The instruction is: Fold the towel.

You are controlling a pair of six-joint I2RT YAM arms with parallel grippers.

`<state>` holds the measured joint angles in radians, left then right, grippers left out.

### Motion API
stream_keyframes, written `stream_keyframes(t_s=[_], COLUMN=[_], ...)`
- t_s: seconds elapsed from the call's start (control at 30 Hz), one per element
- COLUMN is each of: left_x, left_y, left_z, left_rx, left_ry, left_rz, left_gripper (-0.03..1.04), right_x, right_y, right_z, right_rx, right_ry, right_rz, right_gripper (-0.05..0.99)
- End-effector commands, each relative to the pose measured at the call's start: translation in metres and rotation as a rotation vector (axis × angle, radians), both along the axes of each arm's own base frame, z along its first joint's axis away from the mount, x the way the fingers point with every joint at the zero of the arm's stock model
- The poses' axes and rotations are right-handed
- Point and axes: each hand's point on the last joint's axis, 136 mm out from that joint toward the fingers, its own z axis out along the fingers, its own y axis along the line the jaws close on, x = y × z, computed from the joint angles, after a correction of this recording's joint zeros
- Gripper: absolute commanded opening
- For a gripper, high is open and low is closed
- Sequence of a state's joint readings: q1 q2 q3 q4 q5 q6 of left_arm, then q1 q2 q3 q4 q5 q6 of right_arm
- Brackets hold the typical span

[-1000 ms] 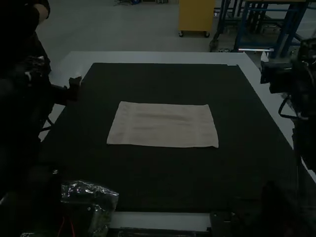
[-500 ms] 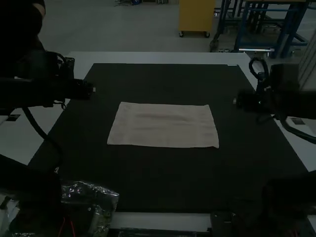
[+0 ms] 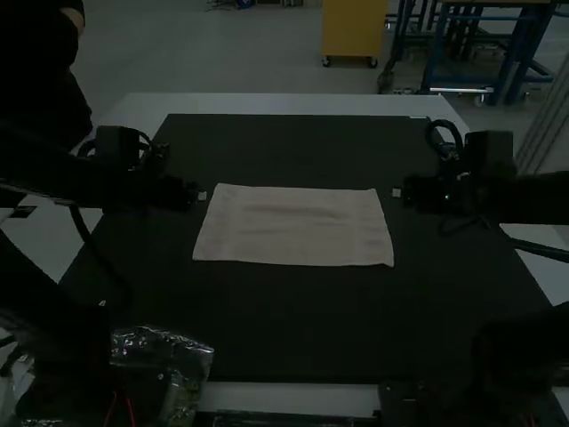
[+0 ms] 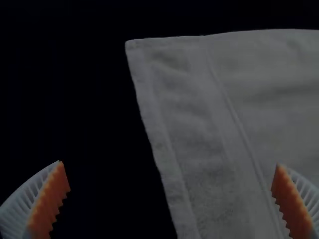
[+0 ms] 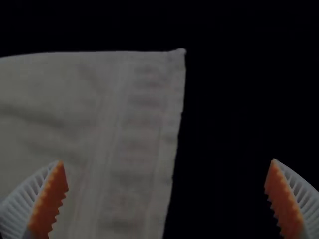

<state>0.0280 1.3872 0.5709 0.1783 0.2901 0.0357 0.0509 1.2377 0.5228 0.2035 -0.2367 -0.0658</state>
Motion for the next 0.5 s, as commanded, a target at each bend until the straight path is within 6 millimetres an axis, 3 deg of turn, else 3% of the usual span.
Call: stream_keyframes(t_s=[0.0, 0.2, 0.47], left_x=[0.006, 0.021, 0.048], left_y=[-0.001, 0.001, 0.001], left_z=[-0.006, -0.029, -0.044], left_rx=[-0.021, -0.021, -0.015], left_ry=[0.005, 0.025, 0.012], left_rz=[-0.006, -0.001, 0.002], left_gripper=[0.96, 0.96, 0.95], right_x=[0.002, 0.015, 0.038], right_y=[0.013, 0.022, 0.026], right_z=[-0.009, -0.025, -0.047], right_rx=[0.039, 0.050, 0.047], right_ry=[0.026, 0.041, 0.068], right_rz=[0.022, 0.032, 0.038], right_gripper=[0.91, 0.91, 0.90])
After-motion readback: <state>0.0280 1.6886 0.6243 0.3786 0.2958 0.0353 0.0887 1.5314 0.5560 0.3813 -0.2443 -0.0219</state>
